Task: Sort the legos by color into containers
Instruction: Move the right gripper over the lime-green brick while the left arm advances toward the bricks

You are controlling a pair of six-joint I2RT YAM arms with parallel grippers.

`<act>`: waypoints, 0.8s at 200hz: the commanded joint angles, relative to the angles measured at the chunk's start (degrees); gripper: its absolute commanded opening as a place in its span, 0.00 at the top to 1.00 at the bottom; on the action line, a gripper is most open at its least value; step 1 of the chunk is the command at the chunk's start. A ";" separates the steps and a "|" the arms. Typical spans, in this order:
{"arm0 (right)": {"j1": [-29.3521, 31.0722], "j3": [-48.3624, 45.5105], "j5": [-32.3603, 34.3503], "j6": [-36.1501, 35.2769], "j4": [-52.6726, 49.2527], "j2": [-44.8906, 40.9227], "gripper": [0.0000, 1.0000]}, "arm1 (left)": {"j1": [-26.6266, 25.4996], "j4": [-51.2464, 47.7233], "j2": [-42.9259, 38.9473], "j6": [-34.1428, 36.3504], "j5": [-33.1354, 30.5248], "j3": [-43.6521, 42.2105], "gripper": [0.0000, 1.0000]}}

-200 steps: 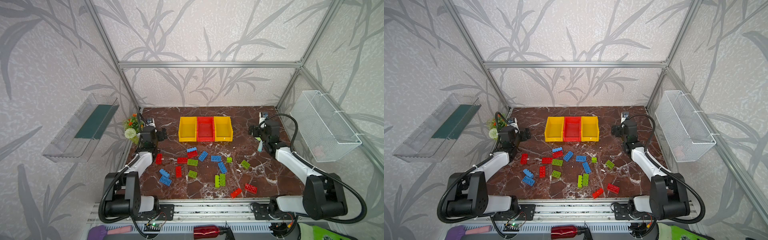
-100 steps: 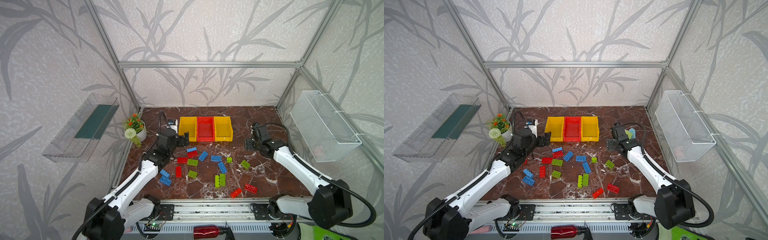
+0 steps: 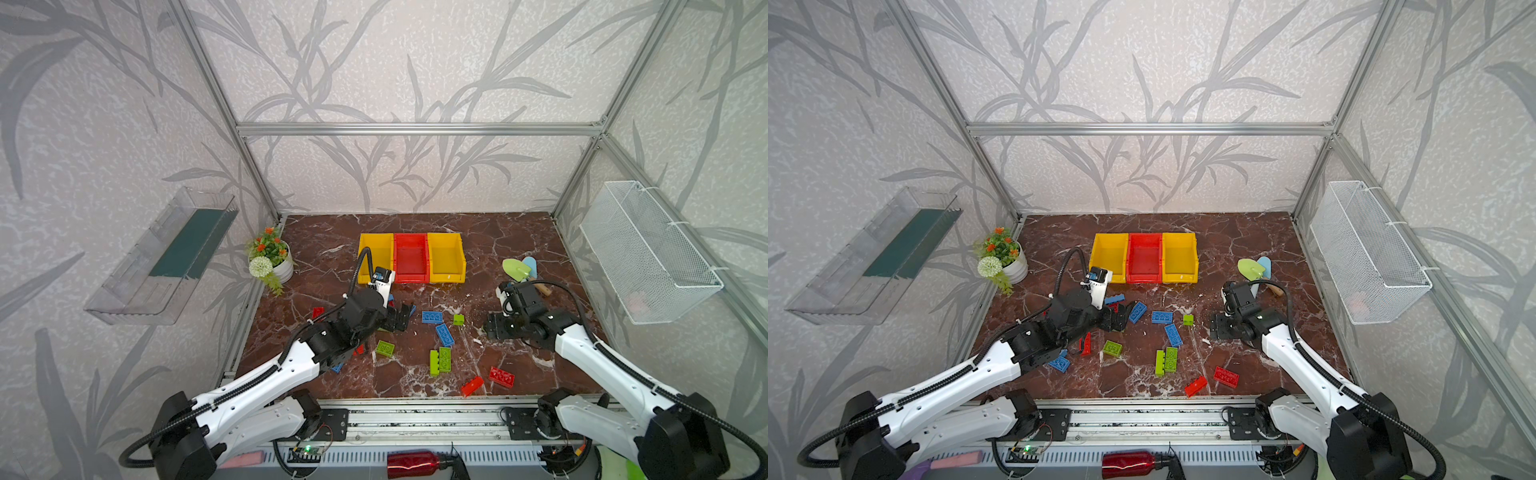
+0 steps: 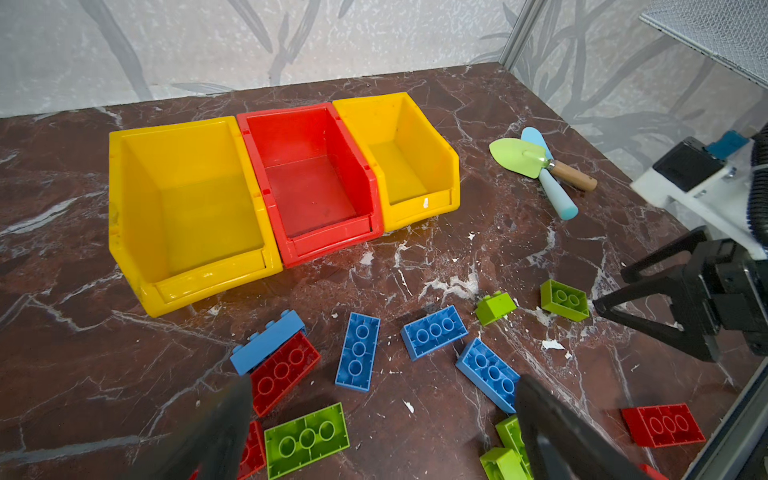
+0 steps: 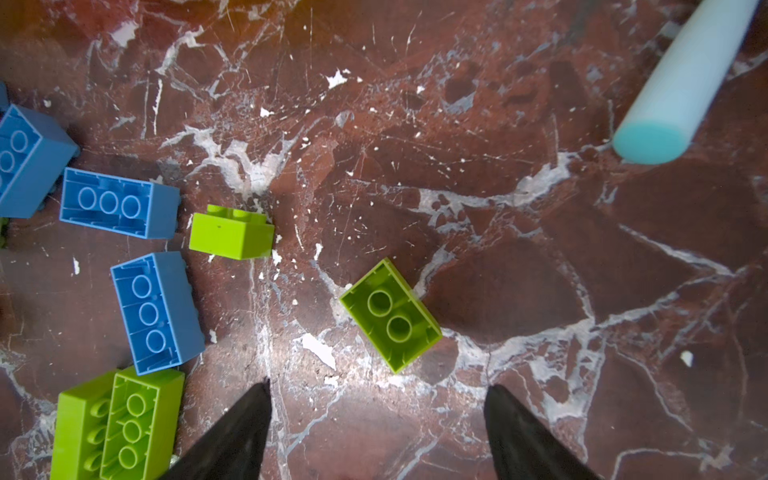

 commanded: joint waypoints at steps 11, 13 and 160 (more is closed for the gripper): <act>0.30 2.72 -2.54 -1.54 0.79 6.79 0.16 | -0.95 -0.74 -1.73 -1.06 -4.45 -0.48 0.02; 0.26 2.98 -2.54 -1.56 0.62 7.26 0.16 | -0.96 -0.78 -1.80 -1.08 -4.56 -0.46 0.02; 3.91 6.28 -9.25 -1.11 -1.66 15.24 0.25 | -1.14 -0.39 -1.92 0.15 -6.15 -0.74 0.02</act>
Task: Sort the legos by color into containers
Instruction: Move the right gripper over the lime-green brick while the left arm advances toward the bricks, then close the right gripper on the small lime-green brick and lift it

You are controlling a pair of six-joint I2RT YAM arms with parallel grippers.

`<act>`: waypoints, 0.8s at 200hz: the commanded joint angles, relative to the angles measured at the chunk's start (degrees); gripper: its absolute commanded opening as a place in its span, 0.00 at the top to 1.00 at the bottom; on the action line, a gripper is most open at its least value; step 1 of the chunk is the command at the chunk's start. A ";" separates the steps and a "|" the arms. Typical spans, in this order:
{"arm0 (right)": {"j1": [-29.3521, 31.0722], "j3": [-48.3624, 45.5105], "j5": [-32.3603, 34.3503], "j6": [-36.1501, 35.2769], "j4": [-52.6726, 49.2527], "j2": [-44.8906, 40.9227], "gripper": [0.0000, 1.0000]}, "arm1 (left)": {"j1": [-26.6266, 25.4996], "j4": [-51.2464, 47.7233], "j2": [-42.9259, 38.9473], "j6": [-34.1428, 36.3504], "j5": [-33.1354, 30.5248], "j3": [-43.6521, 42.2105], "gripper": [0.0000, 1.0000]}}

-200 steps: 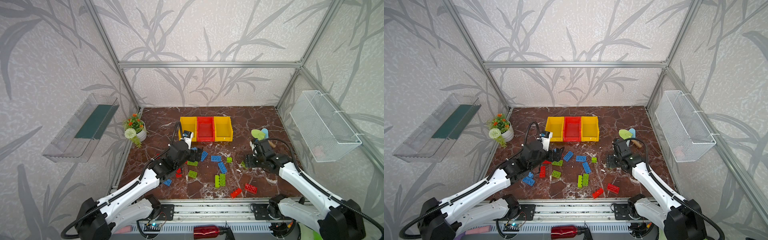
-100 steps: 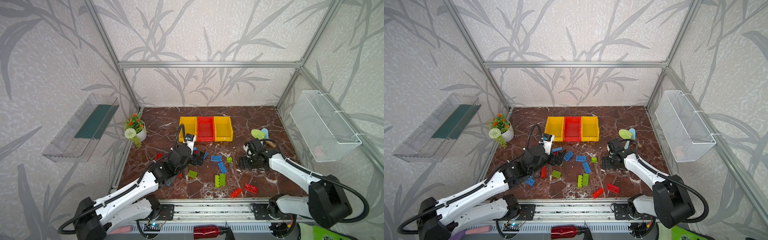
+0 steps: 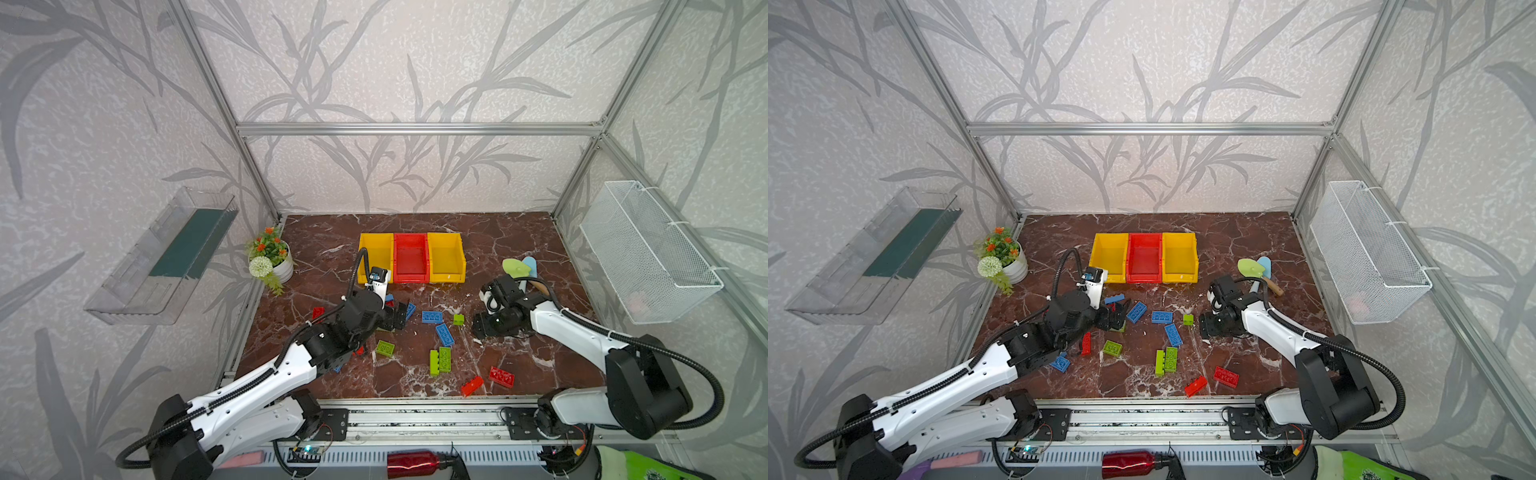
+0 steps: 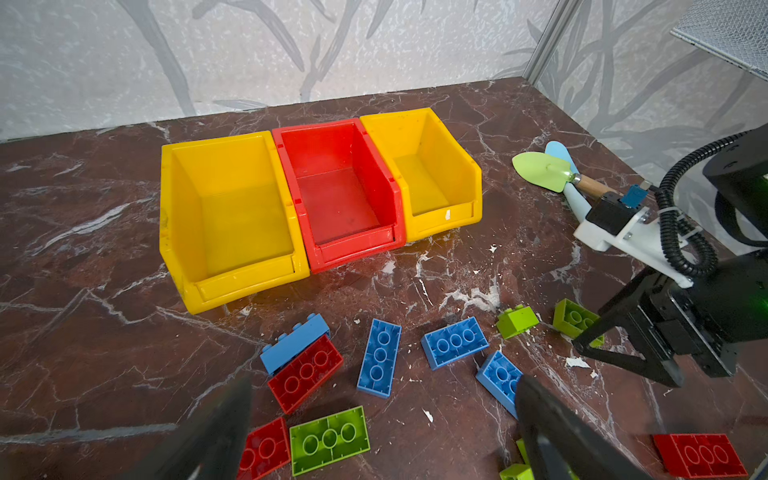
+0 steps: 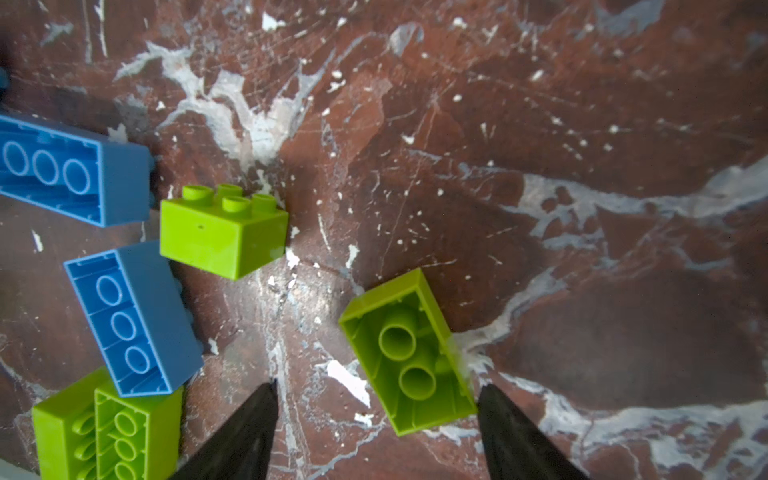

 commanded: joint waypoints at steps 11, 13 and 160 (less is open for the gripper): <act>3.23 2.57 -1.56 0.49 -4.39 -0.82 0.25 | -0.19 0.18 -0.78 0.44 -1.38 -0.83 0.02; 3.41 2.81 -1.33 0.49 -4.64 -0.82 0.25 | -0.20 0.22 -0.82 0.45 -1.38 -0.85 0.02; 3.93 9.71 6.78 -1.10 -7.32 12.57 0.54 | -0.20 -2.72 -2.69 0.75 -2.61 -1.02 0.02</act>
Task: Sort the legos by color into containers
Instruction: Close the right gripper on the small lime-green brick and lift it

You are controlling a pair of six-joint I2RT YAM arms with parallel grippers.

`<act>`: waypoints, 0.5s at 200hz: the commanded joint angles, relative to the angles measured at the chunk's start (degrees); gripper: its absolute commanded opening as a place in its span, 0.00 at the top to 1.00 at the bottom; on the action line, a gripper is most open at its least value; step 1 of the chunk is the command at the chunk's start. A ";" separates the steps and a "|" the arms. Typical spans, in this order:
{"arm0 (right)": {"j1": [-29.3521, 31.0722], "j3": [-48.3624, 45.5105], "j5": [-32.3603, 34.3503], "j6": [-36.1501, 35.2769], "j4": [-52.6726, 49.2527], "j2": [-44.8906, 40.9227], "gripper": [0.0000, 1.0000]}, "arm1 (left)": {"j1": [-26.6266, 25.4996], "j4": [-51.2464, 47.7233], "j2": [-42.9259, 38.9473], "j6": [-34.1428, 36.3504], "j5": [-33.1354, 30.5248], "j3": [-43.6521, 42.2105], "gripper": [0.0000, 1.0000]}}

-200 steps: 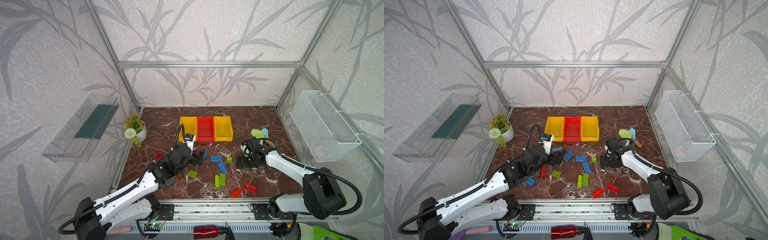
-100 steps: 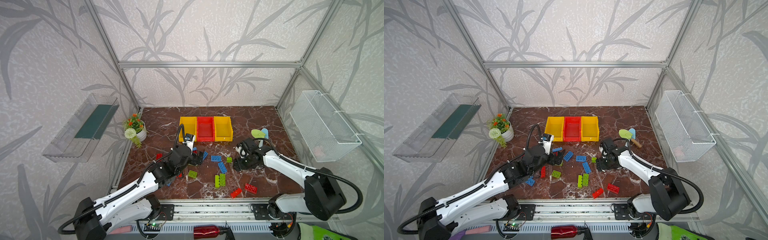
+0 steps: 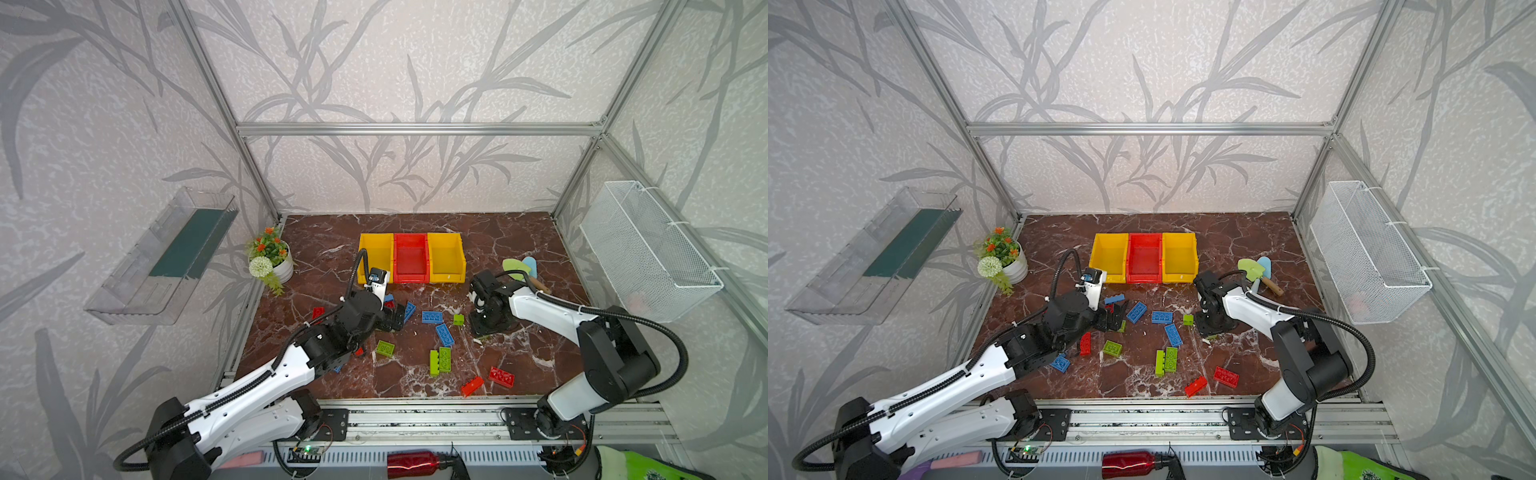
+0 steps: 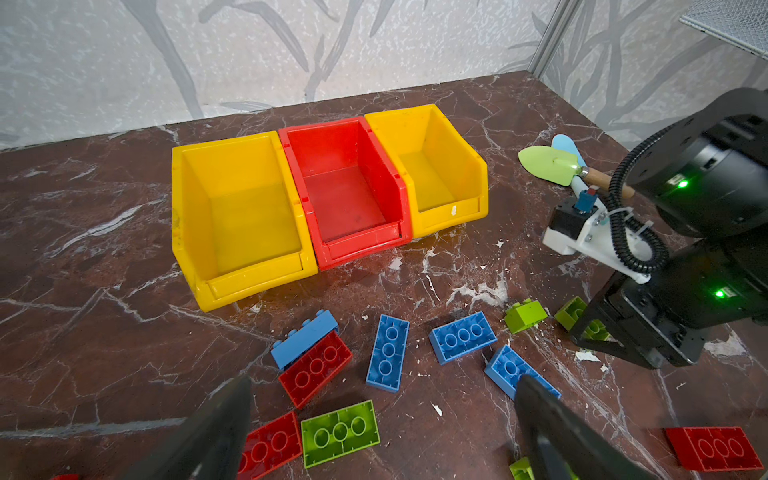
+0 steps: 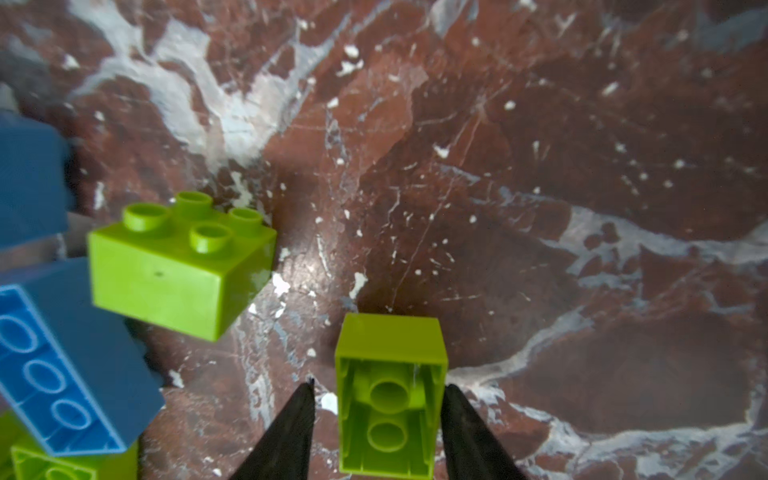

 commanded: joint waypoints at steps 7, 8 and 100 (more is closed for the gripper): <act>0.05 0.76 0.38 0.14 -1.18 0.53 0.56 | -0.13 -1.06 -1.55 -0.59 -2.07 -0.98 0.02; 0.07 0.67 0.38 0.11 -1.19 0.52 0.56 | -0.16 -1.01 -1.52 -0.58 -2.07 -1.00 0.02; 0.09 17.28 1.34 0.09 -9.21 -0.48 0.73 | 0.23 -0.57 7.42 -0.31 -7.76 4.62 0.02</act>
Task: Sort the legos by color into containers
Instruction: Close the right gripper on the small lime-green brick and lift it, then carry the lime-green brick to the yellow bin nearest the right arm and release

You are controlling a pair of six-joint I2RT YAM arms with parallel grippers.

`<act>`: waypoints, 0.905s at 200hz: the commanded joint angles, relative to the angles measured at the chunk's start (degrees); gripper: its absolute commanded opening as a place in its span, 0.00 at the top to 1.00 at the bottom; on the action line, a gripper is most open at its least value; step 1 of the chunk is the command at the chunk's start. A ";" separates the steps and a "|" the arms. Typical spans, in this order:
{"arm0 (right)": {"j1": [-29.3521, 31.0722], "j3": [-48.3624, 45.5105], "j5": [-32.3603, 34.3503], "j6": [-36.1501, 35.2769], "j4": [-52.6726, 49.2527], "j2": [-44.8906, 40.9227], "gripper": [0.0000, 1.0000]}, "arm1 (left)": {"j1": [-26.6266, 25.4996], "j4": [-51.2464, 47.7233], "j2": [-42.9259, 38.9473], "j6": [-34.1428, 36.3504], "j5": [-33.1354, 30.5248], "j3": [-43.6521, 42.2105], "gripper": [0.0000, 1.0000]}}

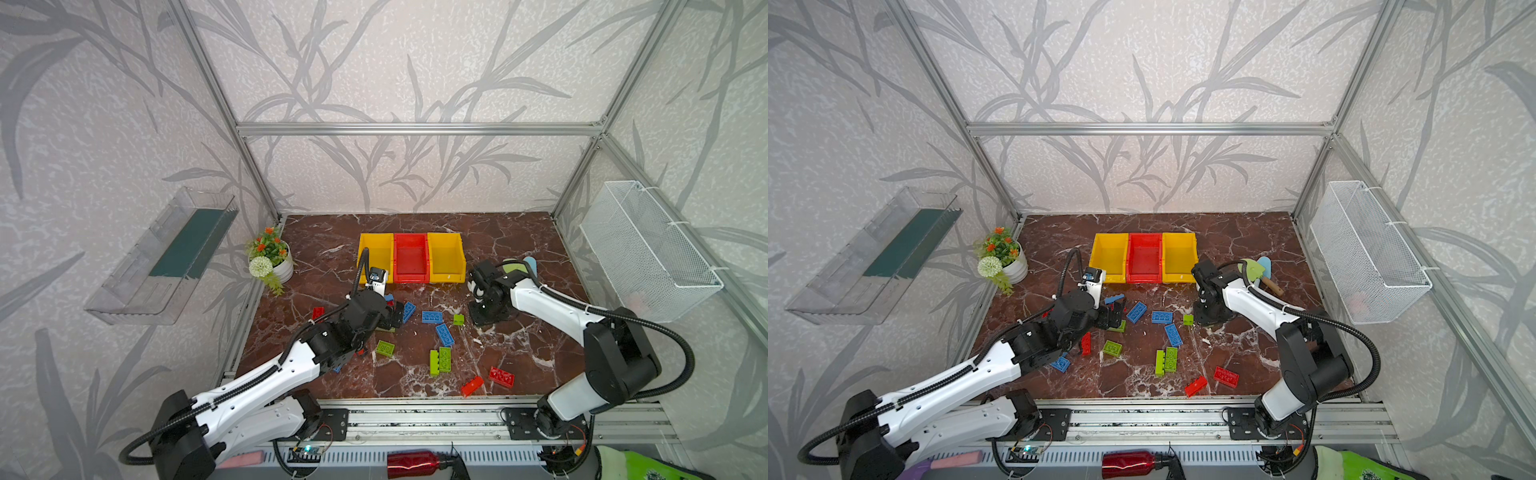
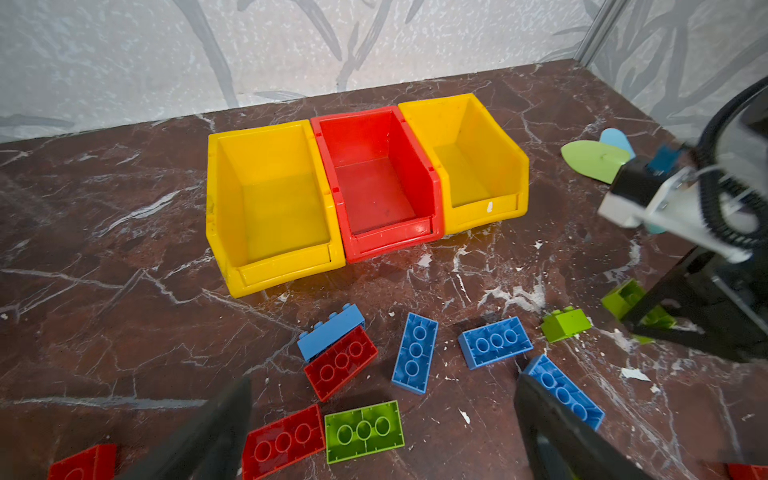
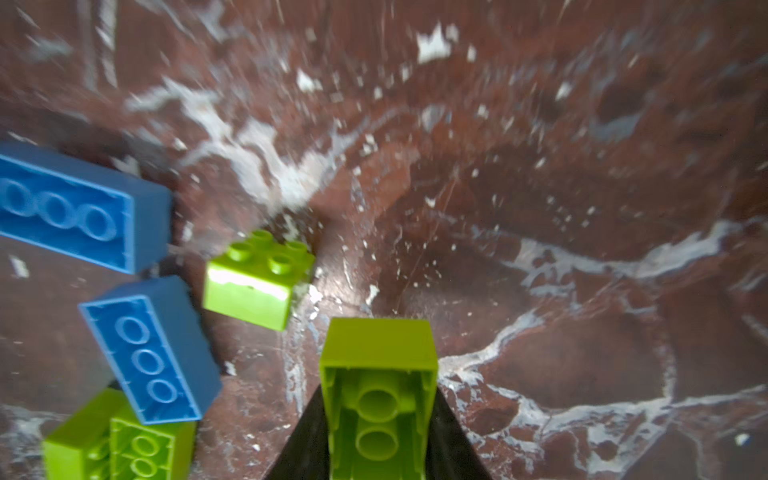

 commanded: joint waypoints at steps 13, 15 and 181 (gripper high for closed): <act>-0.03 12.76 0.38 -0.24 -3.95 3.95 0.74 | 0.62 0.20 5.54 1.70 -1.50 5.39 0.02; -0.01 13.56 0.33 -0.27 -4.20 4.40 0.74 | 0.70 0.21 5.90 1.81 -1.35 5.69 0.02; -1.50 70.98 2.81 -3.18 -19.69 46.62 0.41 | 12.20 -1.42 15.34 2.45 5.56 16.40 0.03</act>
